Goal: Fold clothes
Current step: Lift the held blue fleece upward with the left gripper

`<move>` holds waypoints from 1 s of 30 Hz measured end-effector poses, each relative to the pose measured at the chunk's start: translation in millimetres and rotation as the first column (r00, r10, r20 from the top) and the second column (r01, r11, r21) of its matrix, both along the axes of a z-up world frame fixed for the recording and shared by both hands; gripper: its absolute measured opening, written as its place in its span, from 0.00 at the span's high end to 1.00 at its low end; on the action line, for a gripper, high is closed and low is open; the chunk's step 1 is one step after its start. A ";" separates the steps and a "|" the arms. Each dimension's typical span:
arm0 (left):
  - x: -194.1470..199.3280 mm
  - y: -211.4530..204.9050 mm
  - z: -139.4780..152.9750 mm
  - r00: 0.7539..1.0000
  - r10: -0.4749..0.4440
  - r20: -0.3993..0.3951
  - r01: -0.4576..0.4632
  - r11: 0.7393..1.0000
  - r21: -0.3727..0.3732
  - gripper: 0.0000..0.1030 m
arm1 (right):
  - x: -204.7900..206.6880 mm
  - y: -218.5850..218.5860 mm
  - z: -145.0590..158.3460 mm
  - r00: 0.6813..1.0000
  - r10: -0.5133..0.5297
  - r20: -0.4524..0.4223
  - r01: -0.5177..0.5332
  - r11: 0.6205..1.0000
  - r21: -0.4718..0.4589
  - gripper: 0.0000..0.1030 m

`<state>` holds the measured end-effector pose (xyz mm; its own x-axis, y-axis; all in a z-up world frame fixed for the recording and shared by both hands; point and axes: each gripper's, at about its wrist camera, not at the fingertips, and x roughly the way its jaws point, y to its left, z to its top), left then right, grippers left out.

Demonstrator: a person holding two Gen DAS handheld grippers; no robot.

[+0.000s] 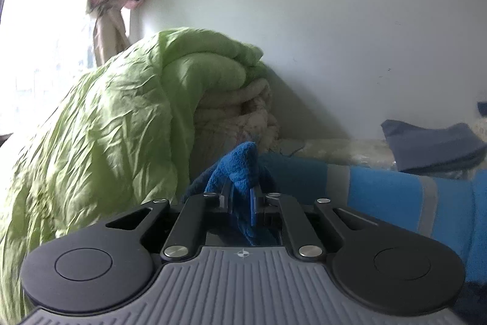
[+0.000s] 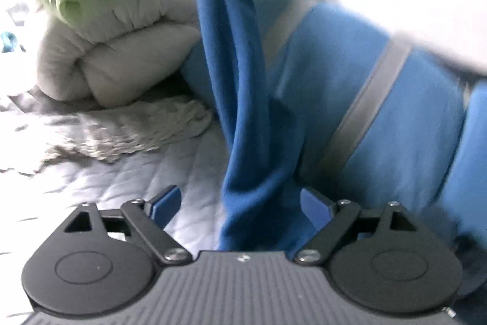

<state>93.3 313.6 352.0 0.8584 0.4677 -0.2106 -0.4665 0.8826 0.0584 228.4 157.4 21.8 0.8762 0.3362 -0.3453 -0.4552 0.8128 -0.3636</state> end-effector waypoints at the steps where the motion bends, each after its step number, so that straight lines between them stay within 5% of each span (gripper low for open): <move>1: -1.8 1.7 2.2 1.000 0.005 -0.004 -0.005 1.000 -0.017 0.91 | 2.4 6.0 -0.6 1.000 -0.018 0.019 0.019 0.999 -0.035 0.12; 4: -3.9 6.8 5.0 0.999 0.021 -0.028 -0.021 0.999 -0.024 0.91 | 14.5 19.5 -7.9 0.999 -0.038 0.010 0.039 0.989 -0.139 0.21; 8: -6.5 18.3 1.0 0.999 0.021 -0.047 -0.023 0.999 -0.042 0.91 | 31.4 4.0 -17.3 0.990 -0.081 -0.114 0.060 0.982 -0.179 0.71; 10: -6.7 25.6 -5.0 0.998 0.028 -0.051 -0.032 0.997 -0.073 0.91 | 32.0 -12.3 -17.4 0.985 -0.072 -0.154 0.048 0.987 -0.156 0.89; 11: -6.2 28.9 -8.3 0.998 0.034 -0.052 -0.039 0.995 -0.089 0.91 | 34.4 -19.9 -15.9 0.979 -0.064 -0.194 0.041 0.992 -0.119 0.90; 17: -2.9 45.7 -21.1 0.998 0.032 -0.053 -0.043 0.975 -0.217 0.91 | 38.9 -42.5 -11.2 0.954 -0.014 -0.301 0.007 1.000 -0.023 0.87; 18: -3.5 44.3 -21.3 0.999 0.019 -0.047 -0.029 0.977 -0.213 0.91 | 38.8 -45.2 -10.7 0.951 -0.005 -0.310 0.000 1.000 -0.016 0.82; 20: -6.2 39.5 -19.3 0.999 0.005 -0.032 -0.011 0.981 -0.193 0.91 | 38.5 -50.7 -9.8 0.945 0.012 -0.327 -0.014 1.000 -0.003 0.45; 23: -10.0 33.9 -13.4 1.000 -0.017 -0.004 0.016 0.983 -0.181 0.91 | 12.1 -31.5 2.9 0.989 0.035 -0.143 -0.046 0.996 -0.075 0.15; 26: -13.5 27.5 -7.4 0.999 -0.041 0.018 0.044 0.984 -0.172 0.91 | -7.3 -8.8 23.8 0.996 0.083 0.021 -0.081 0.992 -0.093 0.16; 30: -17.7 18.0 -2.0 0.997 -0.070 0.034 0.074 0.987 -0.145 0.91 | -2.8 23.9 49.3 0.990 0.095 0.108 -0.087 0.993 -0.076 0.20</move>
